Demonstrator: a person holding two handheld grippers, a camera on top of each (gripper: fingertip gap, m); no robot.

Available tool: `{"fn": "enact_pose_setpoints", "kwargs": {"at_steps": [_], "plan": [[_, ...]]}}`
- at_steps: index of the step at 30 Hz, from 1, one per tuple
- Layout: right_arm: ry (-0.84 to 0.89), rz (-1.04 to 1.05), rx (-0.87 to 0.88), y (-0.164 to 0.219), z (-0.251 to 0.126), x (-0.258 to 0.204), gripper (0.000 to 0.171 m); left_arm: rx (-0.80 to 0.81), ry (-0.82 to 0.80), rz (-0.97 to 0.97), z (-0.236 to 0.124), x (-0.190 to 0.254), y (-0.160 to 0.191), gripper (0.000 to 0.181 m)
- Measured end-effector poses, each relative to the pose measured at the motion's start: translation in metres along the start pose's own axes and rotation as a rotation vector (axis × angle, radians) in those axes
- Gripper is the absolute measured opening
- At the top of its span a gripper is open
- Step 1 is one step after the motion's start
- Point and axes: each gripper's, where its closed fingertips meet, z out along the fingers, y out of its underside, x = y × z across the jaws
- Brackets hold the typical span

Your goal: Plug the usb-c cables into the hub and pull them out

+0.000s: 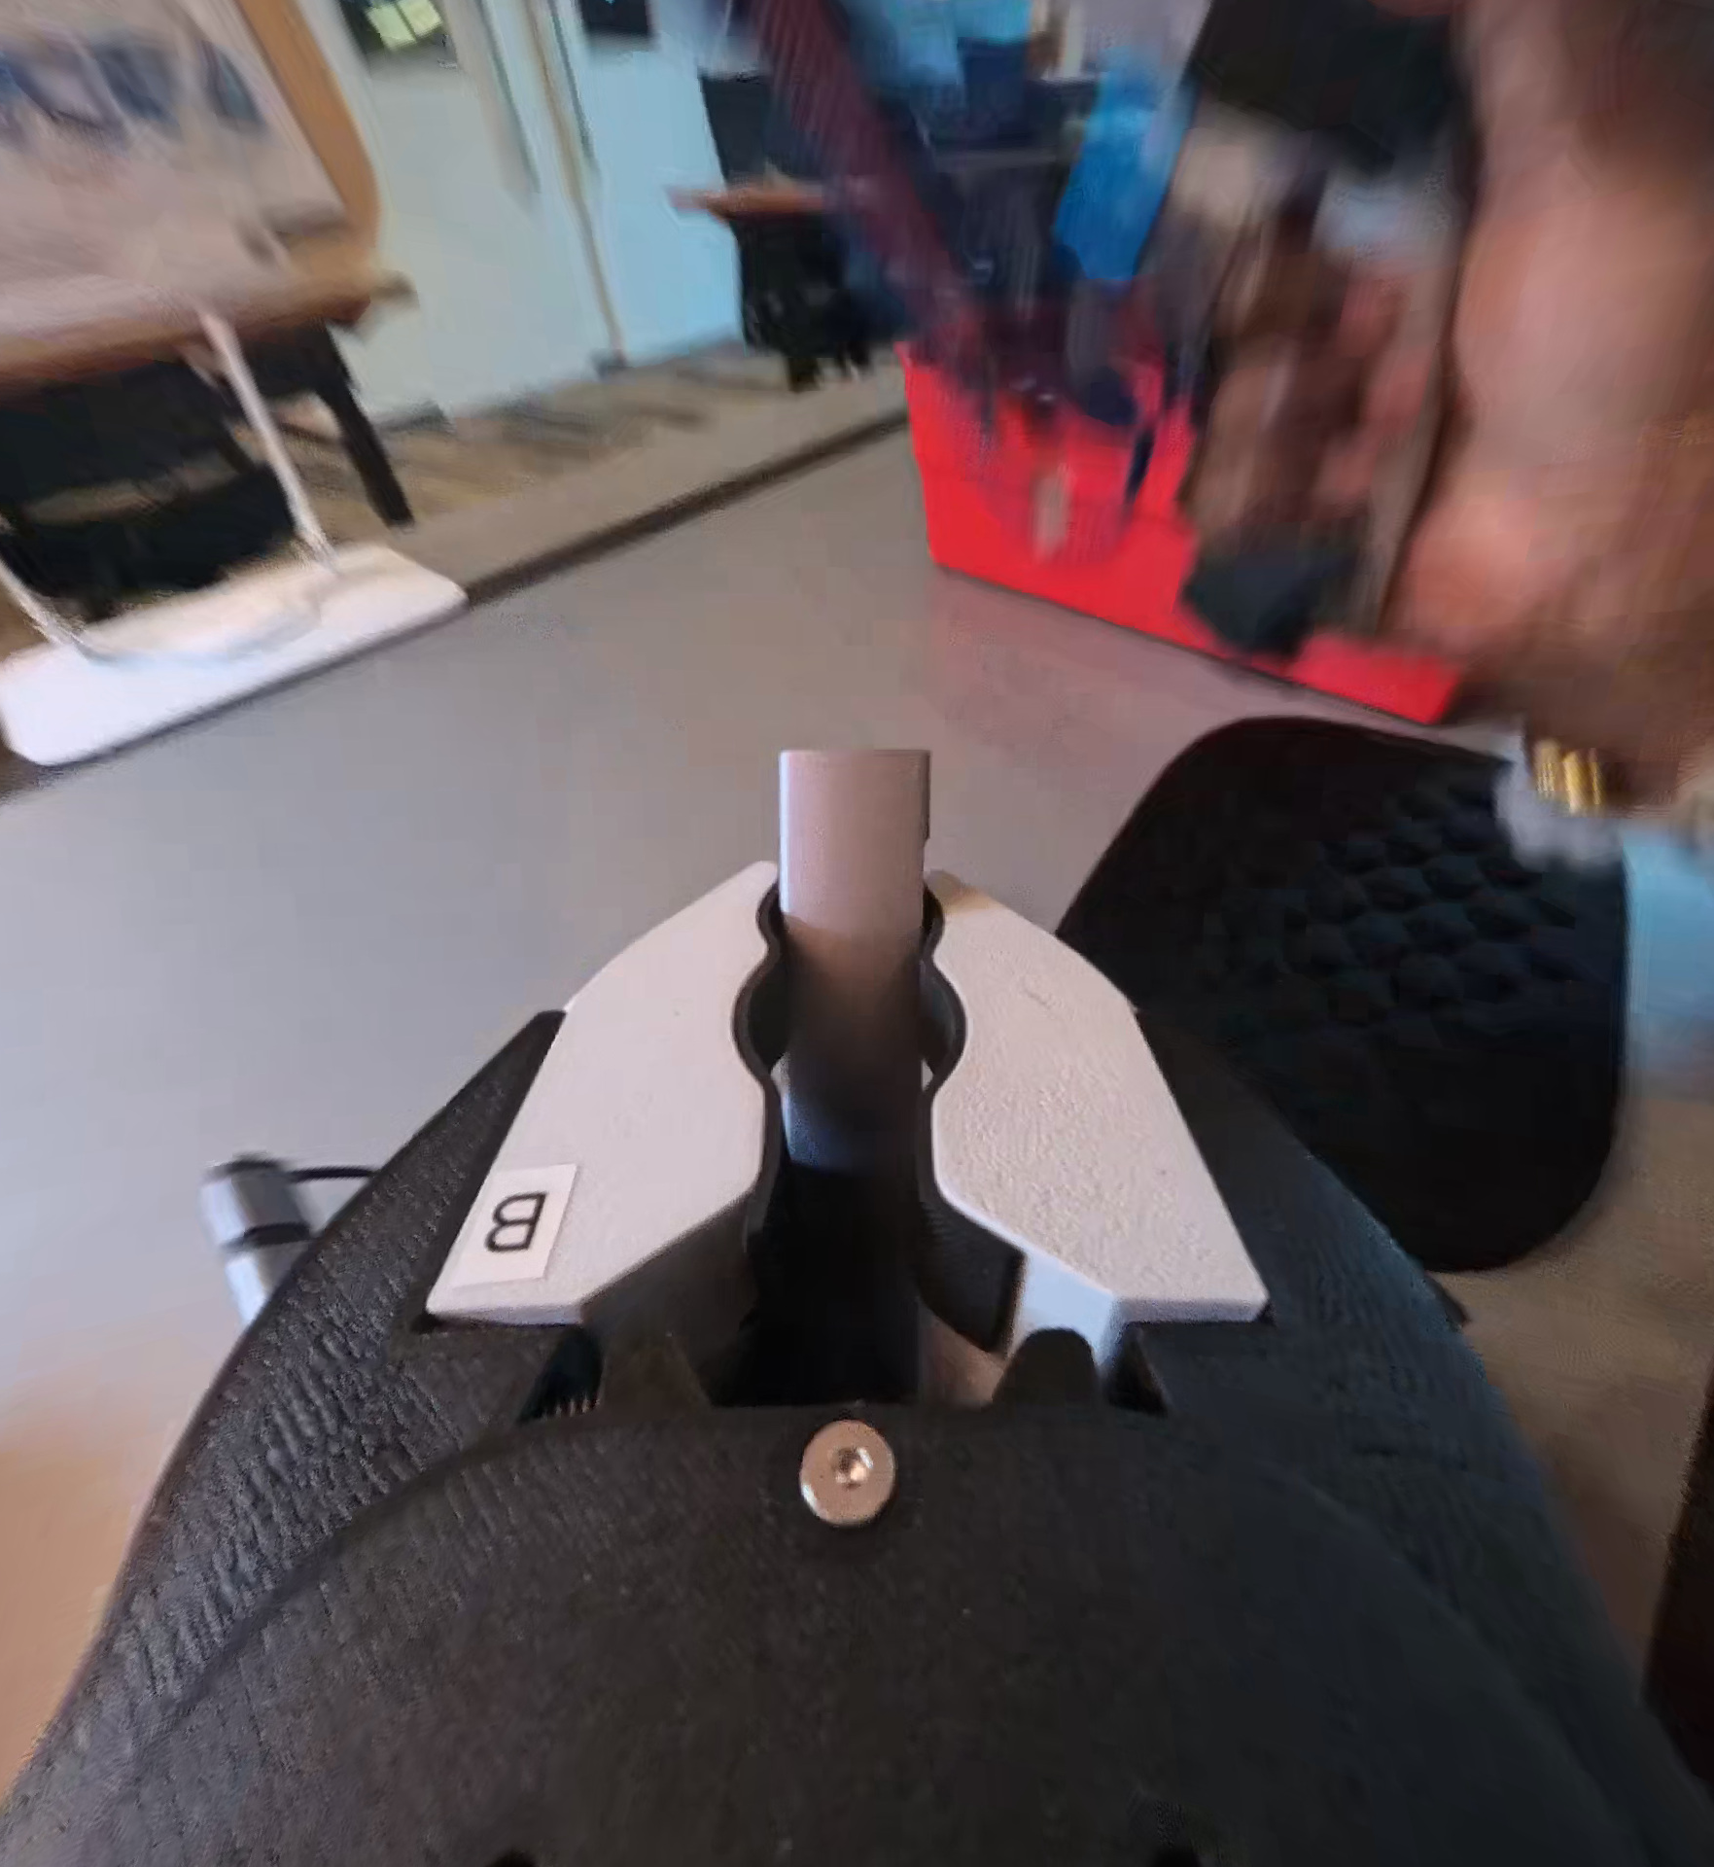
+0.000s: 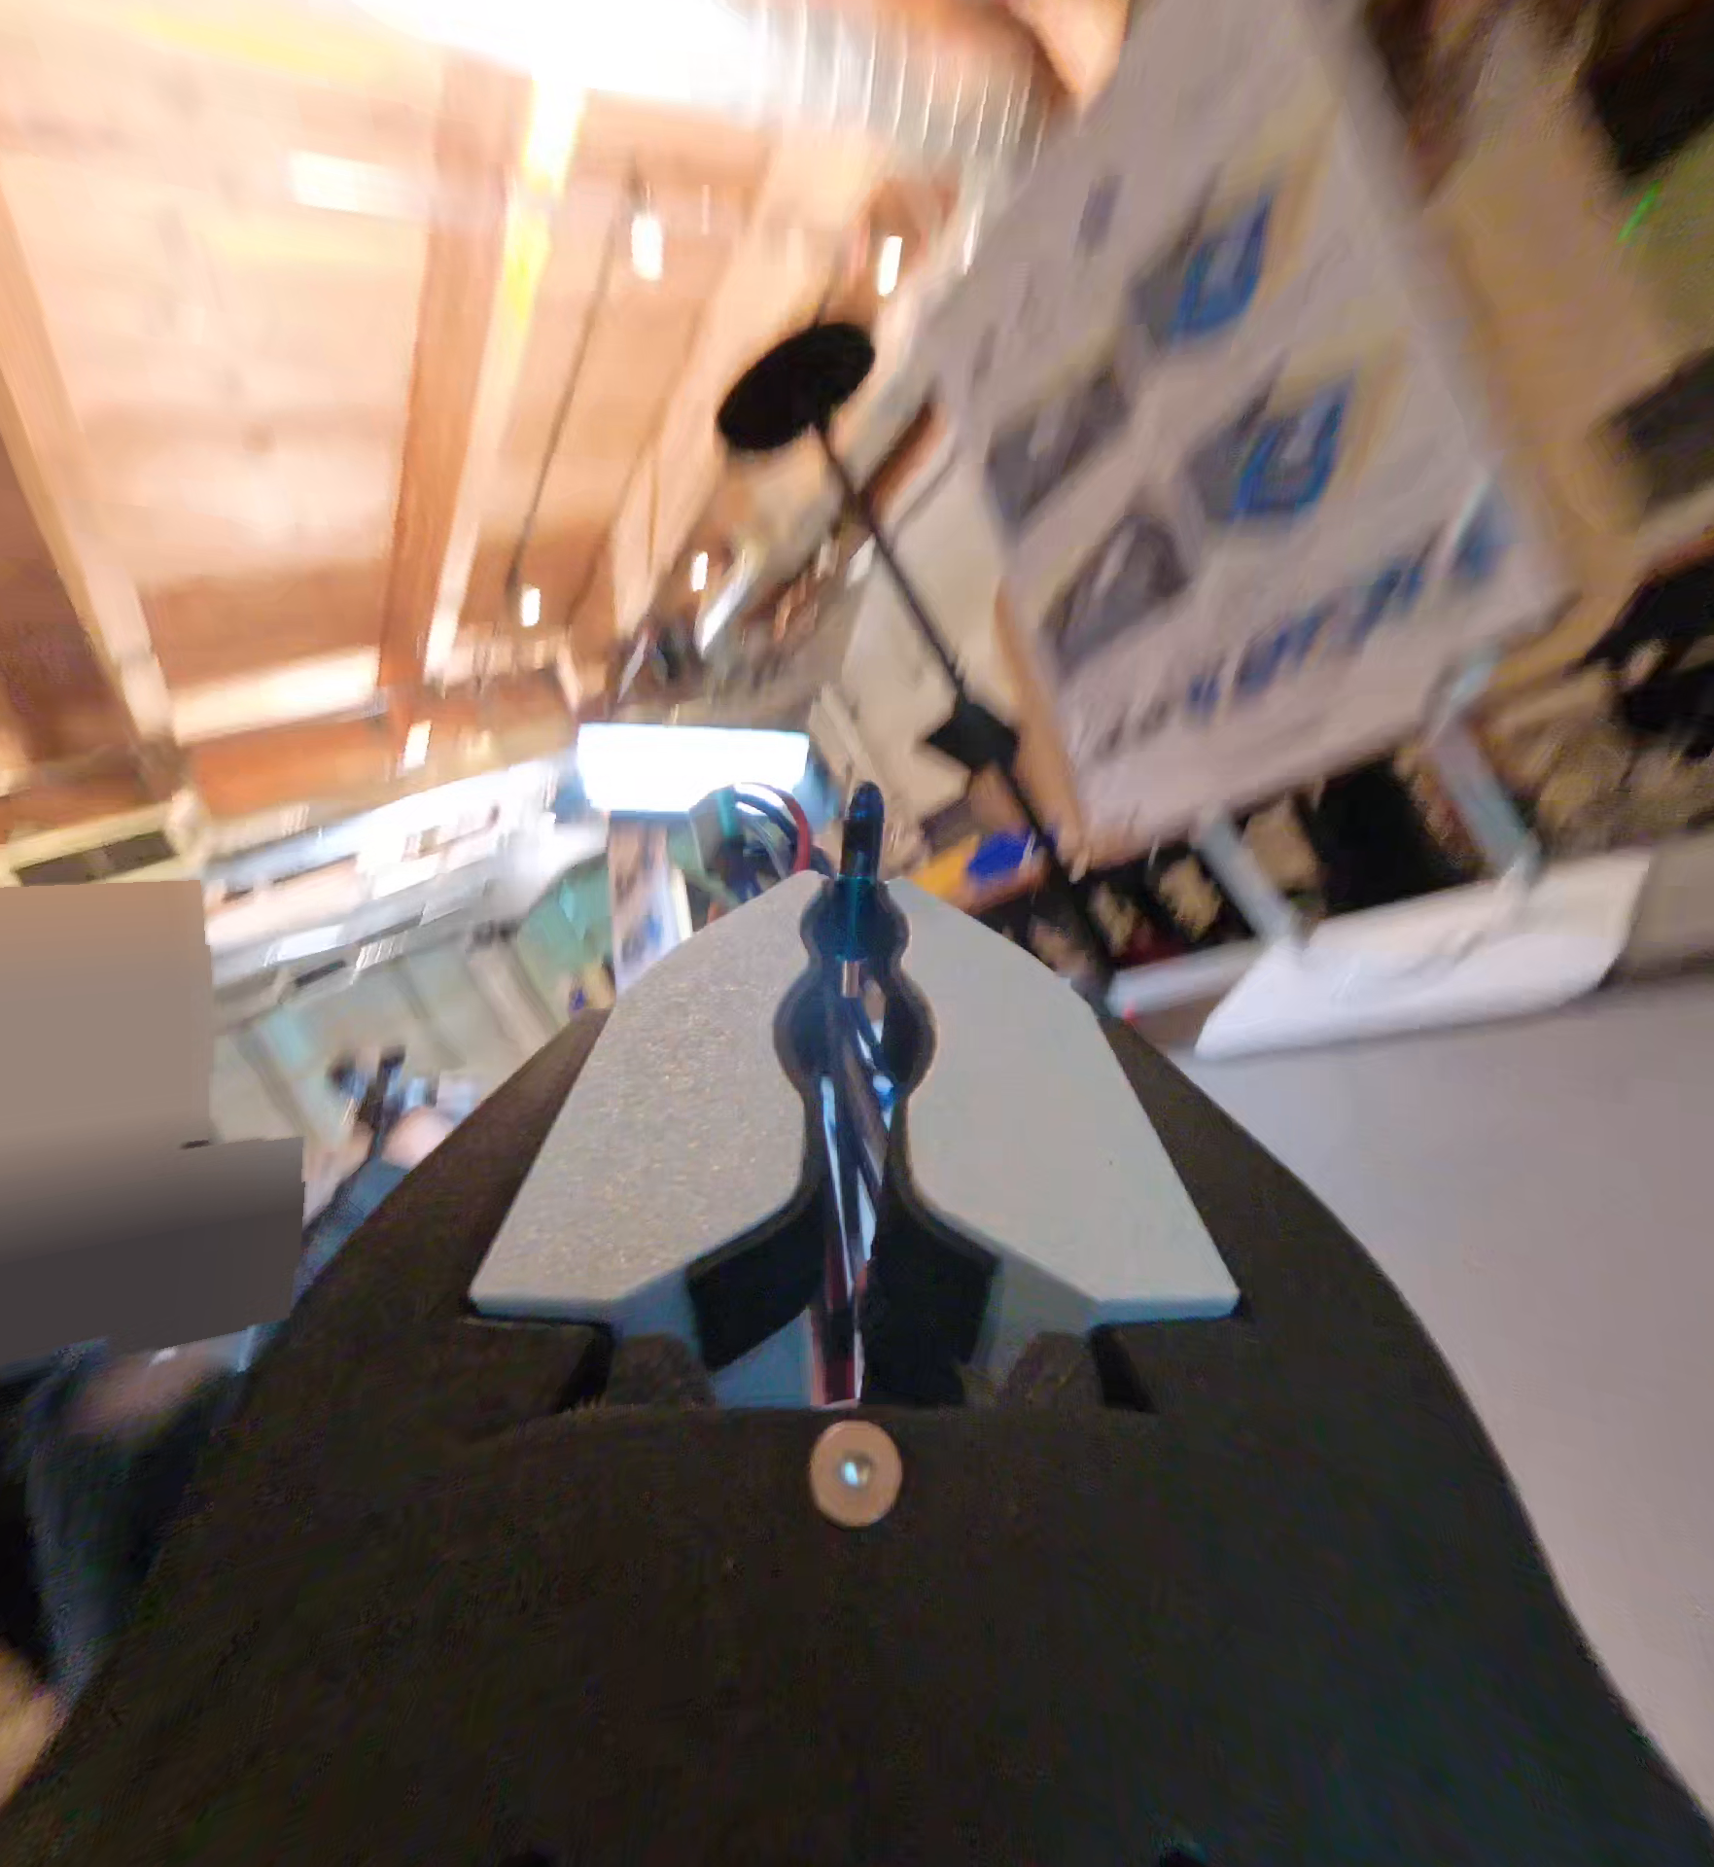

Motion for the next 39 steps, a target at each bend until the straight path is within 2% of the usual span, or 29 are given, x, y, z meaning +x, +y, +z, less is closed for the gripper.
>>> {"fn": "enact_pose_setpoints", "kwargs": {"at_steps": [1,2,4,7,11,13,15,17,21,25,28,31,35,39], "plan": [[-0.007,-0.028,0.049,-0.039,-0.002,0.000,0.004,0.034,-0.019,0.009,-0.003,-0.001,-0.004,0.022],[-0.058,-0.080,-0.021,-0.050,0.000,-0.015,0.005,0.045,-0.002,-0.015,-0.004,-0.002,-0.005,0.022],[-0.090,-0.217,-0.188,-0.045,0.000,-0.040,0.006,0.037,0.070,-0.108,-0.002,-0.003,-0.005,0.023],[-0.113,-0.302,-0.244,-0.065,-0.016,-0.056,0.006,0.062,0.121,-0.171,-0.005,-0.004,-0.008,0.023],[-0.097,-0.354,-0.180,-0.121,-0.052,-0.054,0.005,0.184,0.135,-0.165,-0.018,-0.004,-0.021,0.023],[-0.075,-0.444,-0.176,-0.142,-0.072,-0.049,0.005,0.216,0.149,-0.187,-0.022,-0.005,-0.024,0.023],[-0.054,-0.562,-0.264,-0.145,-0.092,-0.040,0.005,0.240,0.169,-0.213,-0.024,-0.007,-0.027,0.023],[0.046,-0.674,-0.373,-0.143,-0.110,-0.014,0.005,0.256,0.180,-0.245,-0.026,-0.009,-0.028,0.023],[0.123,-0.890,-0.760,-0.107,-0.155,0.037,0.005,0.285,0.200,-0.288,-0.029,-0.012,-0.031,0.023],[0.227,-0.986,-0.996,-0.091,-0.187,0.076,0.006,0.291,0.212,-0.328,-0.029,-0.016,-0.031,0.023],[0.308,-1.041,-1.036,-0.095,-0.193,0.096,0.006,0.291,0.223,-0.344,-0.029,-0.016,-0.031,0.023],[0.308,-1.056,-1.009,-0.096,-0.189,0.106,0.006,0.306,0.229,-0.352,-0.031,-0.017,-0.033,0.023],[0.414,-1.205,-1.073,-0.104,-0.198,0.125,0.006,0.332,0.231,-0.355,-0.034,-0.018,-0.035,0.023],[0.512,-1.301,-0.979,-0.128,-0.198,0.131,0.007,0.338,0.237,-0.369,-0.035,-0.019,-0.035,0.023]]}}
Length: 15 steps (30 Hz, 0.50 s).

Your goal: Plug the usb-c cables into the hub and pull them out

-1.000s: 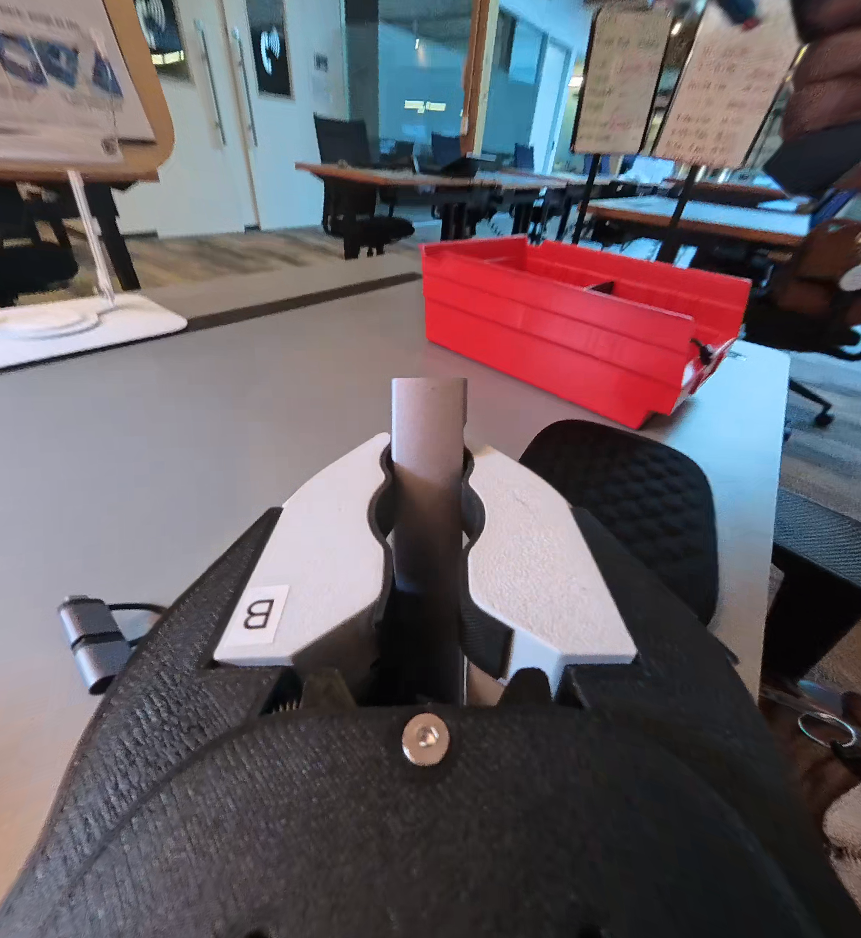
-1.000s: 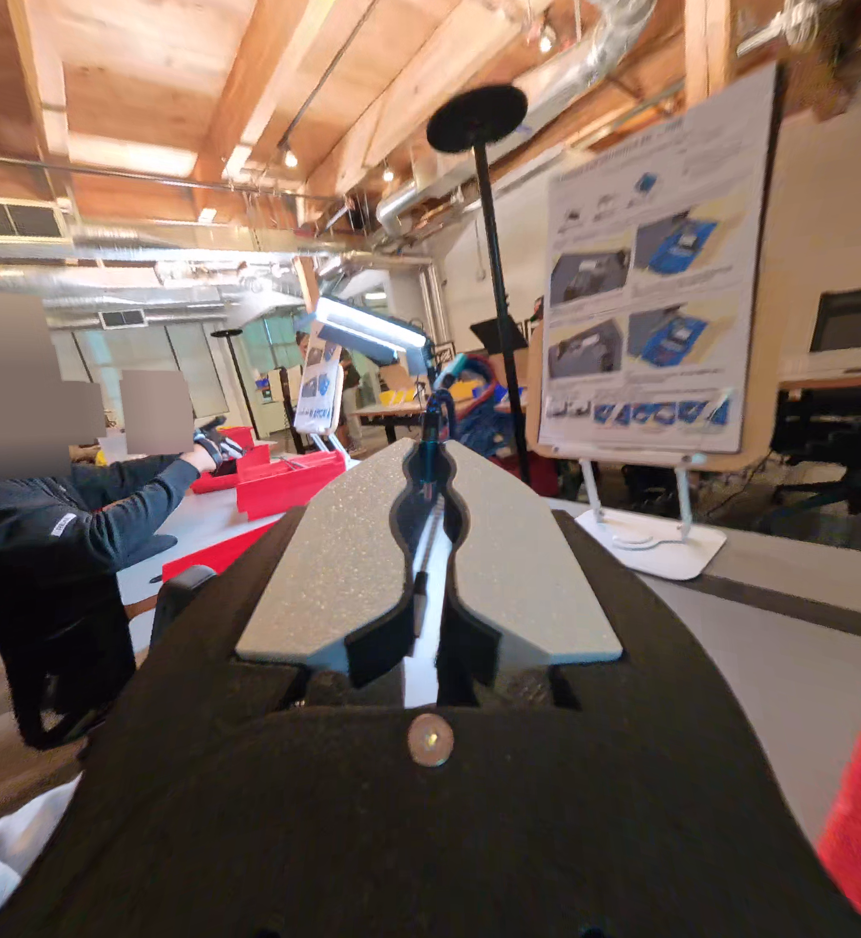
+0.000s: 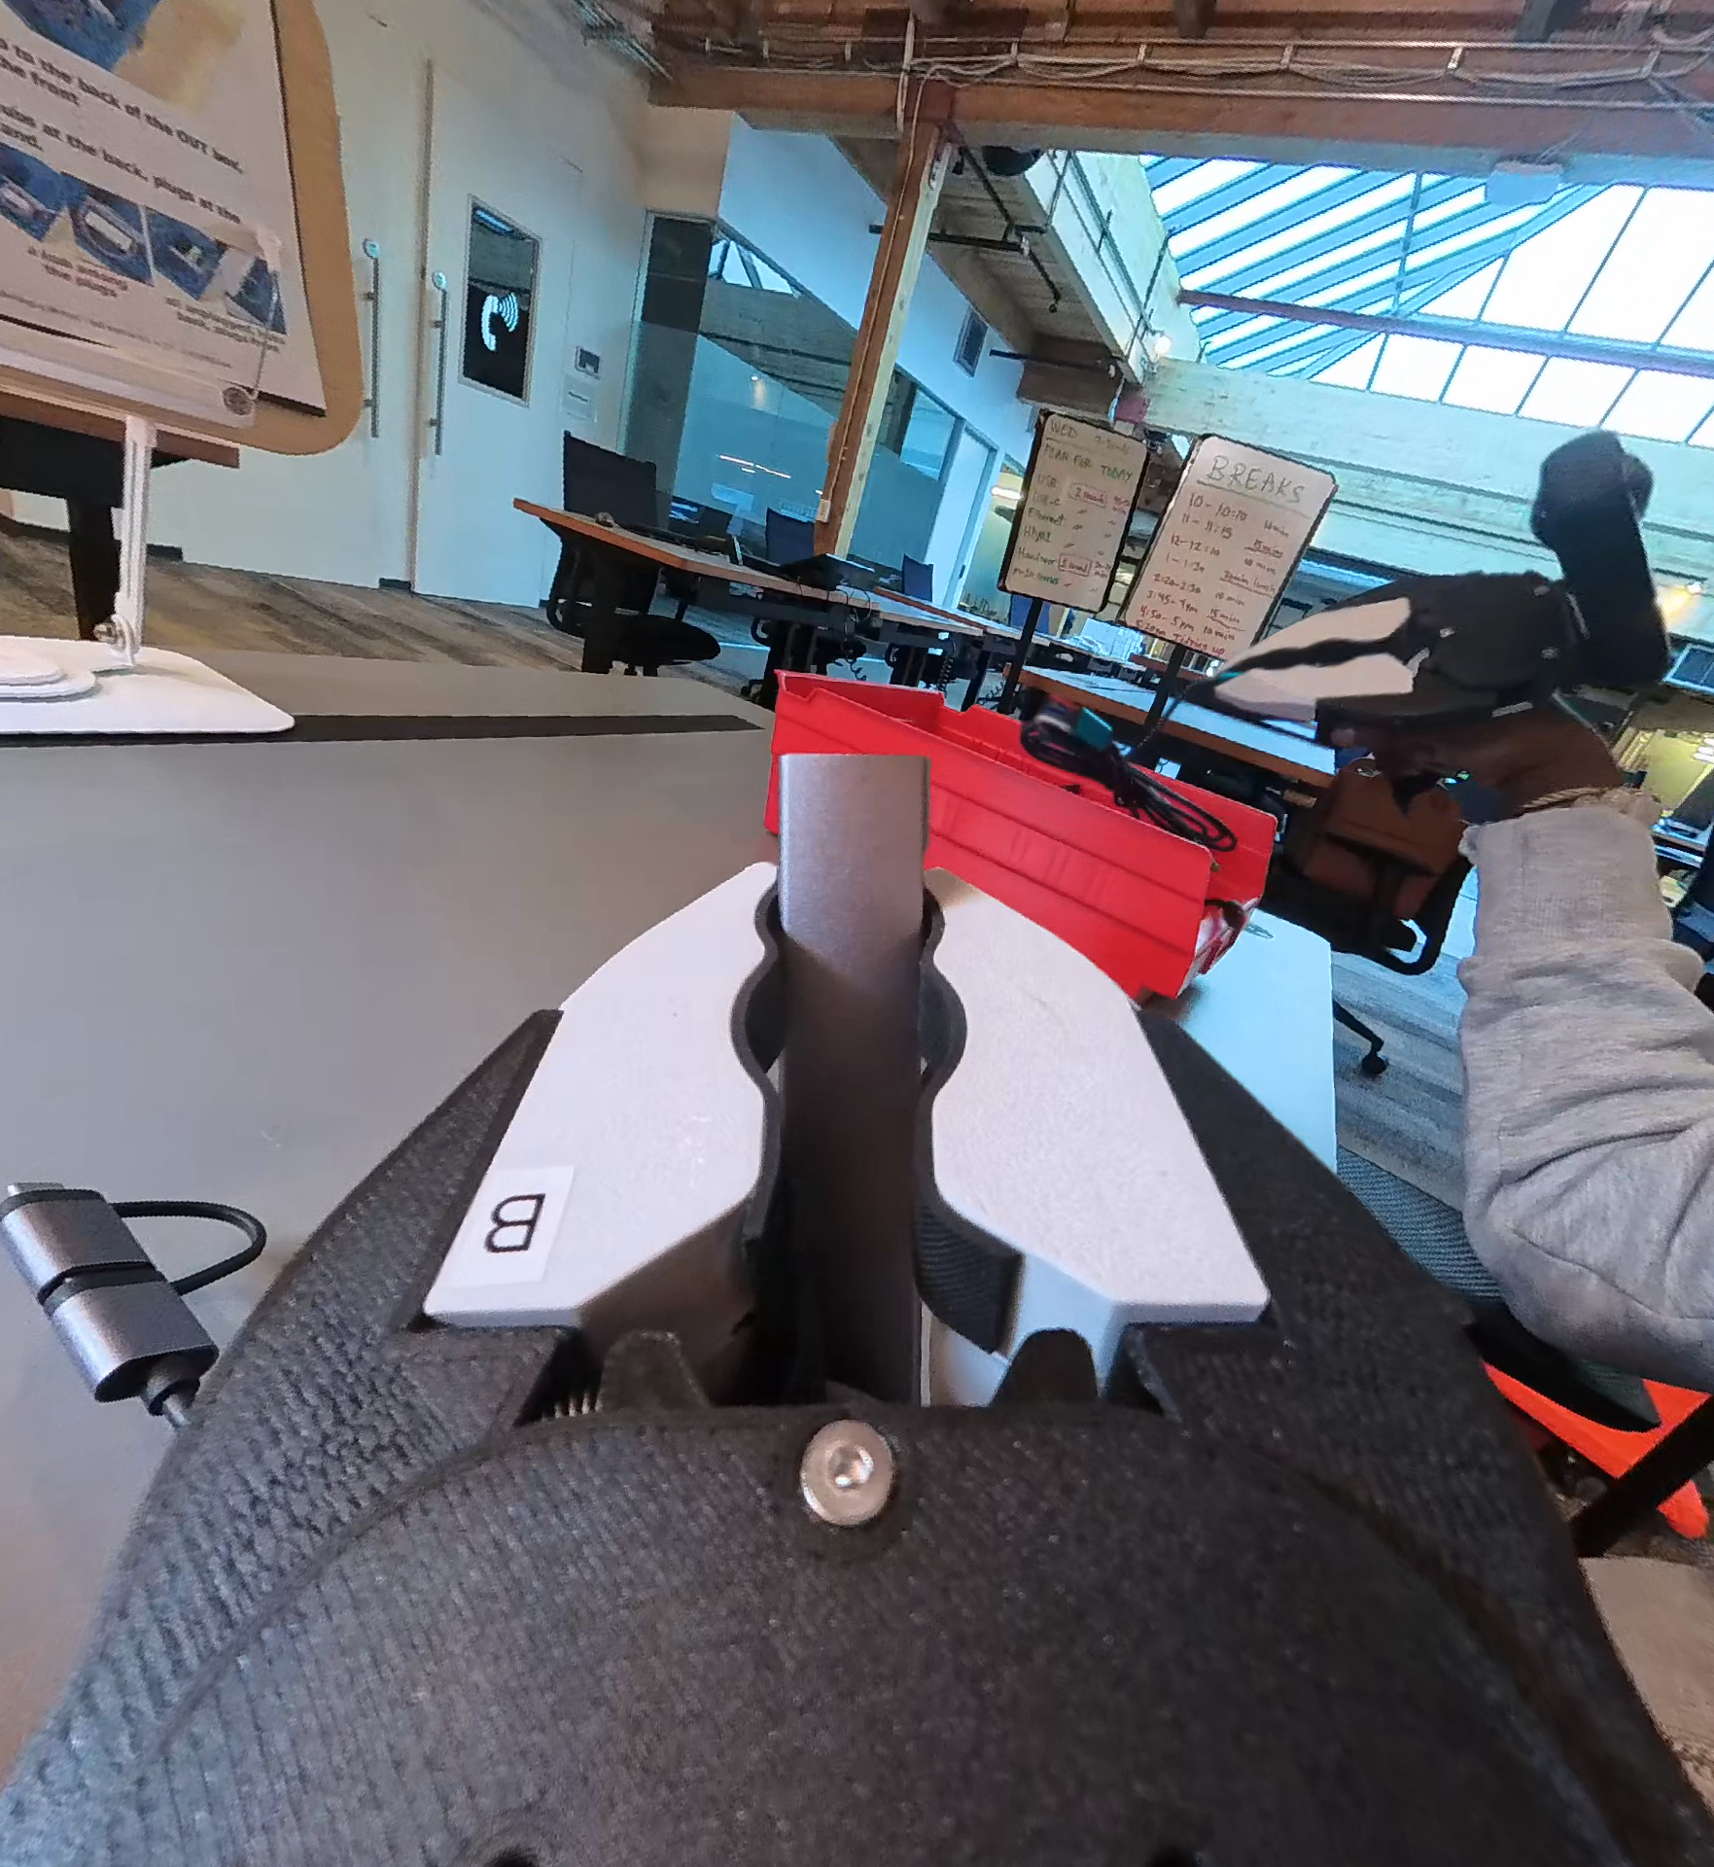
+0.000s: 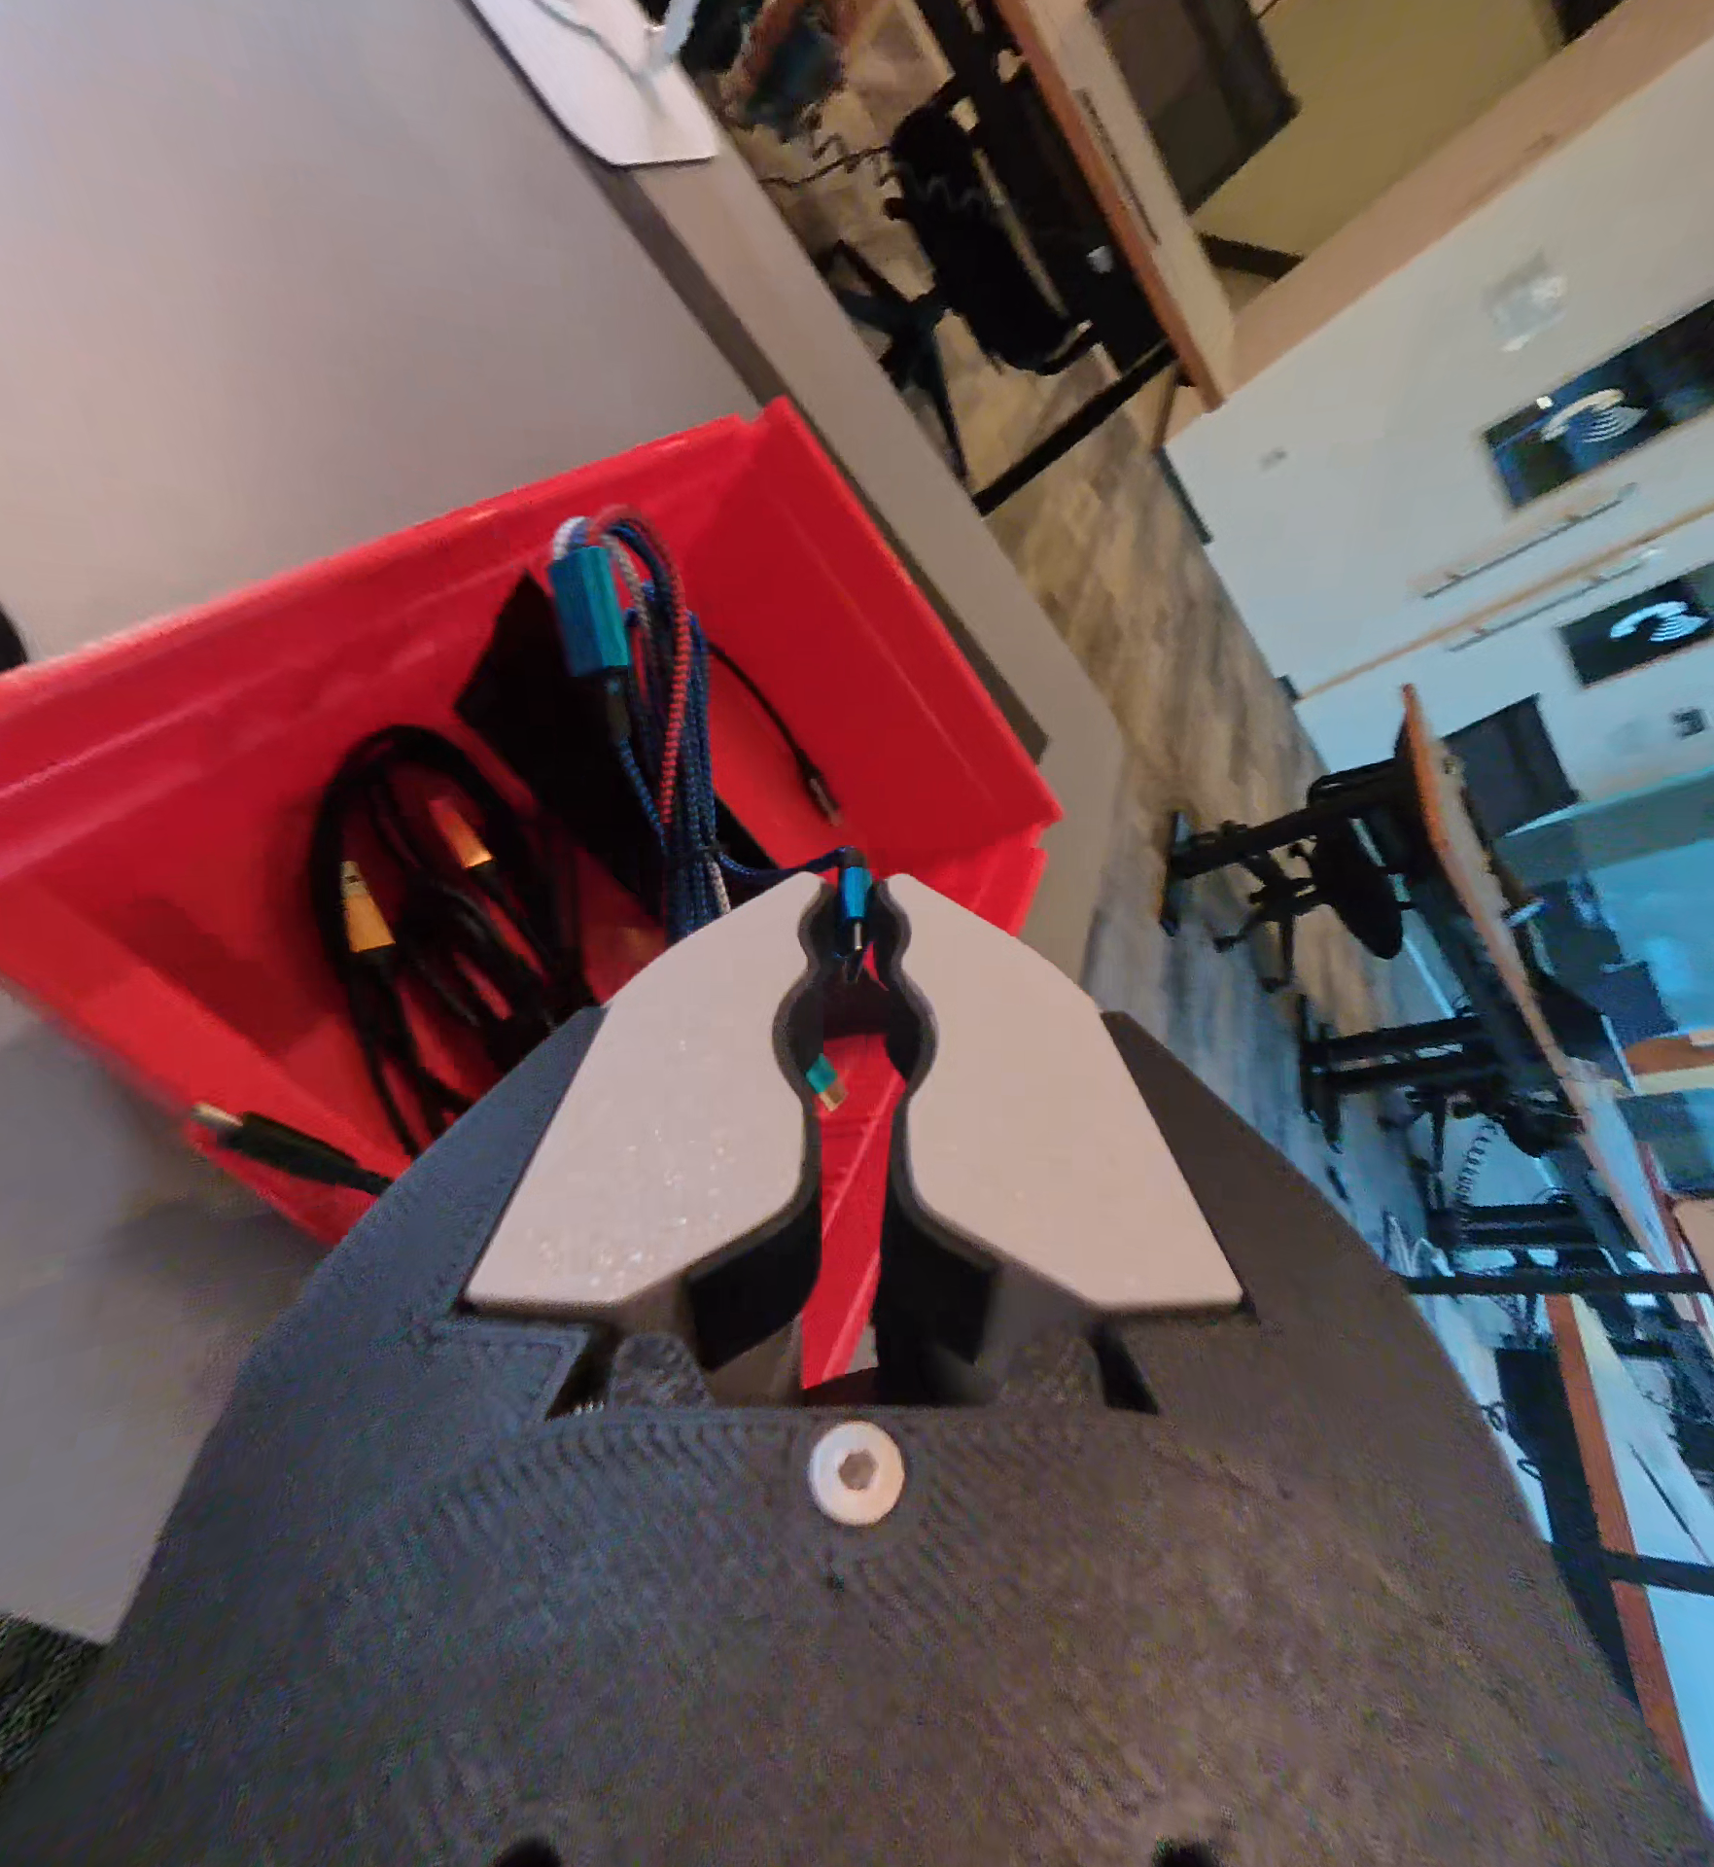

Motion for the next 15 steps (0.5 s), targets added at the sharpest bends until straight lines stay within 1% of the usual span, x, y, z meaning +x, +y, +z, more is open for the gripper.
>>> {"fn": "enact_pose_setpoints", "kwargs": {"at_steps": [1,2,4,6,7,9,11,13,14,15], "plan": [[-0.001,0.005,0.009,0.002,0.001,0.000,0.007,0.001,0.001,-0.002,0.000,0.000,0.000,0.023],[-0.048,0.027,0.013,0.004,0.003,-0.006,0.007,0.003,0.002,-0.004,0.000,0.000,0.000,0.023],[-0.235,0.133,-0.008,0.013,0.007,-0.031,0.006,0.004,0.001,-0.004,0.000,0.000,-0.001,0.023],[-0.434,0.270,-0.065,0.024,0.009,-0.057,0.006,0.007,0.000,-0.003,-0.001,0.000,-0.001,0.023],[-0.502,0.319,-0.102,0.030,0.010,-0.066,0.006,0.008,0.000,-0.003,-0.001,0.000,-0.001,0.023],[-0.575,0.366,-0.205,0.047,0.012,-0.079,0.006,0.011,0.002,-0.008,-0.001,-0.001,-0.001,0.023],[-0.595,0.406,-0.356,0.071,0.014,-0.086,0.014,0.012,0.004,-0.011,-0.001,-0.001,-0.001,0.023],[-0.535,0.446,-0.527,0.100,0.015,-0.082,0.022,0.013,0.005,-0.012,-0.001,-0.001,-0.002,0.023],[-0.510,0.471,-0.557,0.105,0.016,-0.078,0.026,0.013,0.005,-0.012,-0.001,-0.001,-0.002,0.023],[-0.472,0.498,-0.538,0.103,0.017,-0.071,0.030,0.014,0.005,-0.012,-0.001,-0.001,-0.002,0.023]]}}
